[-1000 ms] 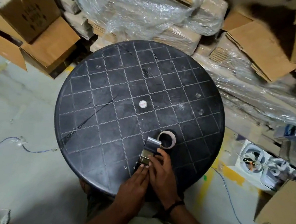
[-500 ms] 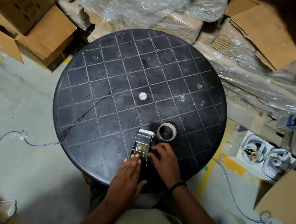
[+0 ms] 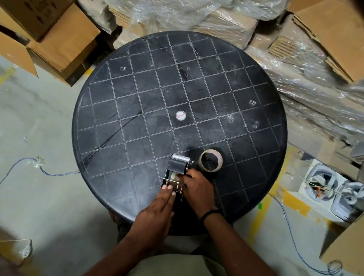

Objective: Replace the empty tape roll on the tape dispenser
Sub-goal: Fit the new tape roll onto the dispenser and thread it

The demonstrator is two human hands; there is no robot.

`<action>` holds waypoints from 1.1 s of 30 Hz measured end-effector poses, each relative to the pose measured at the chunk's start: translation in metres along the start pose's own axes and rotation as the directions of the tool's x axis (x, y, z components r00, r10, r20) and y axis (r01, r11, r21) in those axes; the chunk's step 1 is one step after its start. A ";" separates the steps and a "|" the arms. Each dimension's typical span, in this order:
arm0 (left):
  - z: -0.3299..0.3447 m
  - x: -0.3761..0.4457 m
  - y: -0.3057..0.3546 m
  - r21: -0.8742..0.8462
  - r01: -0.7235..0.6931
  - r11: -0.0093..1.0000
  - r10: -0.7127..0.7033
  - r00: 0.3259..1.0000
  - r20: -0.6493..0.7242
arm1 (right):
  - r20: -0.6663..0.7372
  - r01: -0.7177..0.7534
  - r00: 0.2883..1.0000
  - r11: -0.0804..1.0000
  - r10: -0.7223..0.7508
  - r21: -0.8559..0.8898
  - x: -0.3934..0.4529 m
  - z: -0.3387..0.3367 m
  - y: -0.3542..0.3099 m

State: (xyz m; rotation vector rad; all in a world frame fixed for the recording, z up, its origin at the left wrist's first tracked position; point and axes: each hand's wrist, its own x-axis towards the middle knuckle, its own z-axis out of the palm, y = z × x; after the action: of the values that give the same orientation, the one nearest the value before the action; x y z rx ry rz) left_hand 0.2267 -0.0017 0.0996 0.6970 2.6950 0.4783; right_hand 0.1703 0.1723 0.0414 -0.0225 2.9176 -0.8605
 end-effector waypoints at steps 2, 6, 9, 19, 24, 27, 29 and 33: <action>-0.002 0.002 0.003 -0.002 0.010 1.000 -0.010 1.000 0.023 | -0.011 -0.014 1.000 1.000 0.014 0.006 0.000 -0.001 0.000; -0.009 0.004 0.010 -0.013 0.012 1.000 -0.012 0.999 0.048 | -0.027 -0.030 0.999 1.000 0.030 0.002 0.000 -0.003 0.003; -0.012 0.008 0.014 -0.006 0.010 1.000 -0.010 0.999 0.035 | -0.029 -0.065 0.997 0.998 0.065 -0.009 0.000 -0.006 0.007; -0.030 0.035 0.022 0.105 0.151 0.983 -0.162 0.981 0.109 | -0.027 0.024 0.999 1.000 -0.023 0.020 0.029 -0.017 0.001; -0.041 0.053 0.012 0.147 0.180 0.973 -0.195 0.977 0.091 | -0.018 0.084 0.996 0.996 -0.085 -0.039 0.059 -0.014 -0.009; -0.037 0.053 0.001 0.199 0.174 0.964 -0.201 0.971 0.126 | 0.006 0.085 0.996 0.996 -0.085 -0.014 0.058 -0.009 -0.009; -0.032 0.048 -0.001 0.191 0.158 0.969 -0.186 0.973 0.139 | 0.002 0.069 0.998 0.998 -0.069 0.009 0.051 -0.005 -0.006; -0.024 0.040 0.004 0.165 0.123 0.979 -0.145 0.981 0.129 | -0.046 0.048 0.998 0.997 -0.046 0.061 0.031 -0.006 -0.002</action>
State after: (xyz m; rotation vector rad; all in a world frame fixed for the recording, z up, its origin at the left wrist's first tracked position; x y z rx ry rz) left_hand 0.1860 0.0158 0.1141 0.5610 2.6431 0.1789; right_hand 0.1385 0.1723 0.0452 -0.0685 2.9403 -0.9706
